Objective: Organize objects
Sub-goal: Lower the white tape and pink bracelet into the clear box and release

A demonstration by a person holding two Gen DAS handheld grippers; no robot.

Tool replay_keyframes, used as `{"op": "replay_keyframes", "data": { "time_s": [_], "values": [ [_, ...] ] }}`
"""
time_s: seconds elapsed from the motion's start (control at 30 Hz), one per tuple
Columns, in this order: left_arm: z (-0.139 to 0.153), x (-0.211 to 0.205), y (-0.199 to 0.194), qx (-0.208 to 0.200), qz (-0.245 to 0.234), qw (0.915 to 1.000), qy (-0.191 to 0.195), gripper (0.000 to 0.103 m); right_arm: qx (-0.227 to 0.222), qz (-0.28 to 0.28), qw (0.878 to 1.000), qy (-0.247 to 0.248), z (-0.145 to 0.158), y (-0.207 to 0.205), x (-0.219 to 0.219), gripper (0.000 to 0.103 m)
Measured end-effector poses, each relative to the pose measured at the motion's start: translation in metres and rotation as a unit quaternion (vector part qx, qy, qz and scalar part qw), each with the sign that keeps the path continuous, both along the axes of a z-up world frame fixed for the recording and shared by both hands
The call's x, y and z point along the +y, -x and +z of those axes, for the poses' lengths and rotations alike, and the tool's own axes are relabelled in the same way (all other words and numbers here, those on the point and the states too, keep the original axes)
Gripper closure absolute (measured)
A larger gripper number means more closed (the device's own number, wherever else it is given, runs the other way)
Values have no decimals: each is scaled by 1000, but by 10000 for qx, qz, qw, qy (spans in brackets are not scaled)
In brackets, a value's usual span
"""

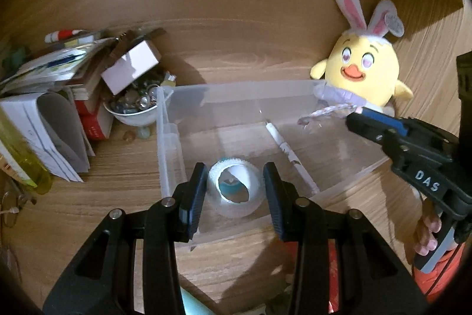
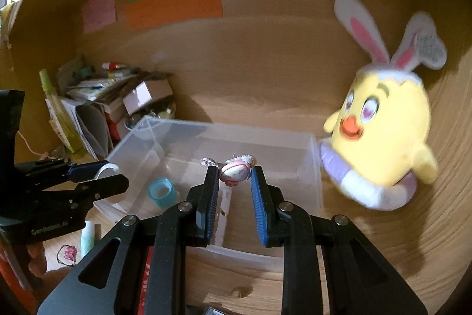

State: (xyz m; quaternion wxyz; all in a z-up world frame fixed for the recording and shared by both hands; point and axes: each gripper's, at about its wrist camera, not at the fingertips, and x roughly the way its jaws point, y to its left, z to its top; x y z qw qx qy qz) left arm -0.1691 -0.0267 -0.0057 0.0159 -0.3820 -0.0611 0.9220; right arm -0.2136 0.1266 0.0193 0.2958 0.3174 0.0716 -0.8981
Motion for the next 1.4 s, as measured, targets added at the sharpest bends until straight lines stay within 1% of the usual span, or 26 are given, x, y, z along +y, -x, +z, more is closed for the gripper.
{"op": "replay_keyframes", "data": {
  "time_s": [0.13, 0.2, 0.33, 0.4, 0.6, 0.77, 0.83, 0.93, 1.0, 1.07, 1.1, 1.17, 1.2, 1.27, 1.33, 1.4],
  "values": [
    [-5, 2, 8, -97, -37, 9999, 58, 64, -265, -16, 9996, -114, -17, 13, -4, 83],
    [-8, 1, 12, -141, -68, 9999, 16, 64, -333, -27, 9993, -156, -22, 16, -5, 83],
    [-16, -1, 19, -244, -78, 9996, -75, 64, -427, -69, 9988, -239, -30, 20, -6, 83],
    [-17, 0, 19, -218, -82, 9997, -35, 64, -463, -85, 9985, -283, -34, 21, -7, 83],
    [-16, -2, 18, -252, -139, 9995, -132, 64, -520, -129, 9976, -437, -41, 24, -11, 83],
    [-15, -3, 17, -280, -176, 9992, -235, 59, -549, -170, 9970, -510, -43, 26, -11, 83],
    [-13, -2, 15, -241, -146, 9994, -194, 52, -540, -188, 9968, -550, -43, 26, -11, 83],
    [-8, -2, 11, -165, -120, 9996, -185, 47, -545, -186, 9964, -619, -43, 26, -12, 82],
    [-4, -2, 7, -114, -116, 9997, -195, 45, -532, -195, 9964, -631, -42, 25, -12, 77],
    [1, -3, 3, -37, -72, 9998, -198, 37, -467, -212, 9967, -625, -40, 22, -11, 60],
    [3, -4, 1, 4, -49, 9998, -189, 32, -412, -221, 9969, -629, -38, 20, -11, 56],
    [8, -3, -5, 94, -8, 9999, -122, 29, -322, -220, 9973, -617, -34, 16, -11, 45],
    [9, -3, -7, 108, 5, 9999, -94, 27, -285, -222, 9975, -607, -32, 14, -10, 42],
    [13, -2, -13, 164, 32, 9999, -37, 21, -179, -259, 9977, -595, -27, 9, -9, 31],
    [16, -1, -19, 230, 59, 9997, -7, 13, -80, -287, 9978, -593, -22, 3, -8, 26],
    [20, 0, -26, 299, 91, 9995, 56, 10, -25, -277, 9979, -591, -19, -1, -8, 24]
  ]
}}
